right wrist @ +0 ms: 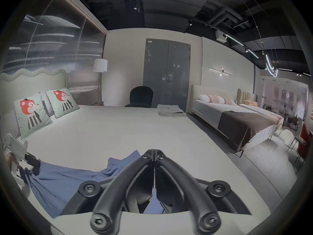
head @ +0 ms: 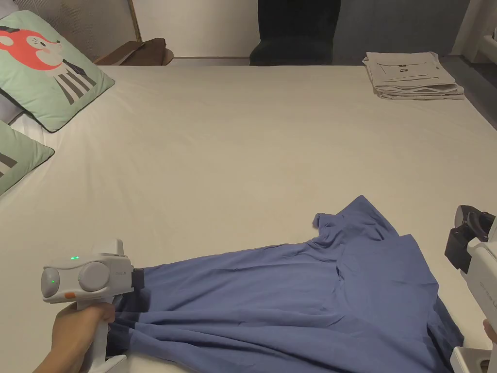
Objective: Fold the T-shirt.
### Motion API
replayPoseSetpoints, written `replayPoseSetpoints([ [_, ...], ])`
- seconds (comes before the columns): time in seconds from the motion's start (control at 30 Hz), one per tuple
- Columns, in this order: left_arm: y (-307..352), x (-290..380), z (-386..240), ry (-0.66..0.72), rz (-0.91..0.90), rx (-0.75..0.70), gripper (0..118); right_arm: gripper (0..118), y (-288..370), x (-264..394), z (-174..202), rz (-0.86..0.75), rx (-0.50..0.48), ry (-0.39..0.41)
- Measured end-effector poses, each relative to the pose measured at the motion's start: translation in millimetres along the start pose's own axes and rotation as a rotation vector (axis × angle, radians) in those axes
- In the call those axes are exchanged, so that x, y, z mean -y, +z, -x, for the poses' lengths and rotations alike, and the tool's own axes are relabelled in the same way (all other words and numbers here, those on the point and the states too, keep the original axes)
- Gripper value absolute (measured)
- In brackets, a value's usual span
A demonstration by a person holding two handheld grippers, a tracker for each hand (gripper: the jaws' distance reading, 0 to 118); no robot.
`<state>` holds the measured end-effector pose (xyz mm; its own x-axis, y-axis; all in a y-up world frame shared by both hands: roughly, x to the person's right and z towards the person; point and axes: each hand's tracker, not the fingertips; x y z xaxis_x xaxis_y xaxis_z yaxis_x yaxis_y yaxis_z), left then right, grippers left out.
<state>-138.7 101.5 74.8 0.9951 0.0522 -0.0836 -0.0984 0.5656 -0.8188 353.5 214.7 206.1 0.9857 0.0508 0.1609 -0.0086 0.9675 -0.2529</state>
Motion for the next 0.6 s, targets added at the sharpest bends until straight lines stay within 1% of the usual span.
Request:
replayPoseSetpoints([
  [0.17, 16, -3, -2, -0.005, -0.033, 0.027, 4, 0, -8, -3, -7, 0.015, -0.006, -0.020],
  [0.3, 32, -6, 1, -0.003, -0.074, 0.070, 4, 0, -38, -10, -15, 0.077, -0.028, -0.058],
  [0.4, 46, -7, 1, 0.008, -0.104, 0.107, 4, 0, -80, -17, -19, 0.167, -0.043, -0.075],
  [0.43, 49, -8, 1, 0.007, -0.109, 0.118, 3, 1, -98, -18, -19, 0.223, -0.057, -0.067],
  [0.47, 52, -9, 1, 0.009, -0.115, 0.124, 4, 5, -116, -18, -19, 0.265, -0.065, -0.069],
  [0.5, 54, -9, 0, 0.006, -0.122, 0.133, 3, 18, -131, -18, -18, 0.303, -0.074, -0.057],
  [0.53, 55, -9, 0, 0.002, -0.127, 0.139, 3, 37, -149, -15, -16, 0.345, -0.087, -0.069],
  [0.6, 57, -9, -1, -0.002, -0.141, 0.148, 3, 83, -180, -7, -12, 0.419, -0.089, -0.053],
])
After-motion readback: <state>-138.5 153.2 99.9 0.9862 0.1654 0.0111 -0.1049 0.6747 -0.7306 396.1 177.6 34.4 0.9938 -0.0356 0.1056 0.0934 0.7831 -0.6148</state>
